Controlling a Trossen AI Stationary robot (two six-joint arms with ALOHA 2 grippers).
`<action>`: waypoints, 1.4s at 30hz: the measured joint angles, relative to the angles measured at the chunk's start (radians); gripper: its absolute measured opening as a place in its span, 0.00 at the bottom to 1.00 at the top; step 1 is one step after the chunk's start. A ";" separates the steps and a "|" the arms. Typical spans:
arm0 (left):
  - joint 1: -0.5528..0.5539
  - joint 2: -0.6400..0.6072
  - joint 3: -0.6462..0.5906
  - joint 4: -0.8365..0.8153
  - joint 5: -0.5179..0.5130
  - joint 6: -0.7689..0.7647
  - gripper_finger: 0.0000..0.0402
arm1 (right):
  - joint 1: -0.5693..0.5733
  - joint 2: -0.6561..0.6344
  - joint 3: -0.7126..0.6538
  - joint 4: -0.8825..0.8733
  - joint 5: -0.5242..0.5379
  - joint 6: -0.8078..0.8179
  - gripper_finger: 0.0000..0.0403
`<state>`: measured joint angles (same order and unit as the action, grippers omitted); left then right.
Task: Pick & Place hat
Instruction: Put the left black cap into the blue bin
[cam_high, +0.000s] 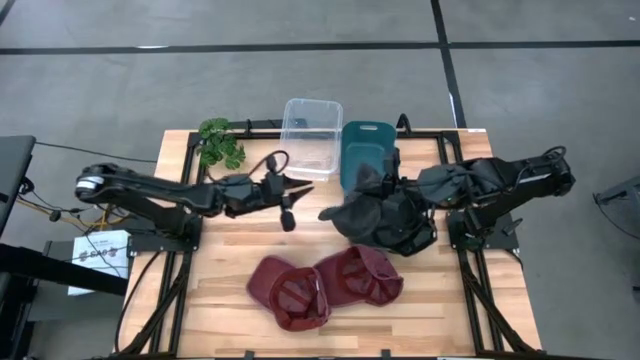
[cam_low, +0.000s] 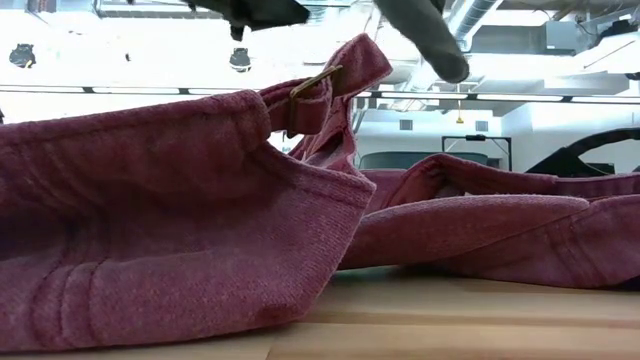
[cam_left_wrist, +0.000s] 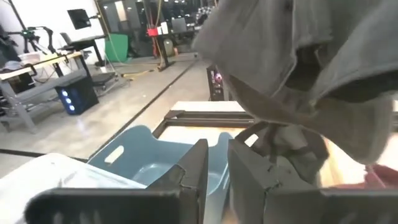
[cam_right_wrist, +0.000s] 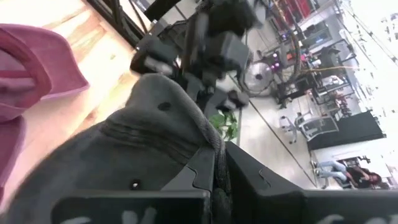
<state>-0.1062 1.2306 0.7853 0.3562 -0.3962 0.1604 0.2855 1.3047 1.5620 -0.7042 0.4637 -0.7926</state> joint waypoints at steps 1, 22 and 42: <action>-0.005 -0.022 0.000 -0.020 0.001 0.000 0.15 | -0.009 -0.001 0.000 0.001 0.010 0.000 0.03; -0.008 -0.137 -0.006 -0.216 0.009 0.045 0.15 | -0.625 0.047 -0.005 0.058 -0.102 0.088 0.03; 0.040 -0.139 -0.047 -0.161 0.117 0.038 0.15 | -0.878 0.312 -0.006 -0.119 -0.254 0.271 0.03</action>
<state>-0.0658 1.0912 0.7383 0.1948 -0.2796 0.1983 -0.5929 1.6172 1.5562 -0.8237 0.2095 -0.5214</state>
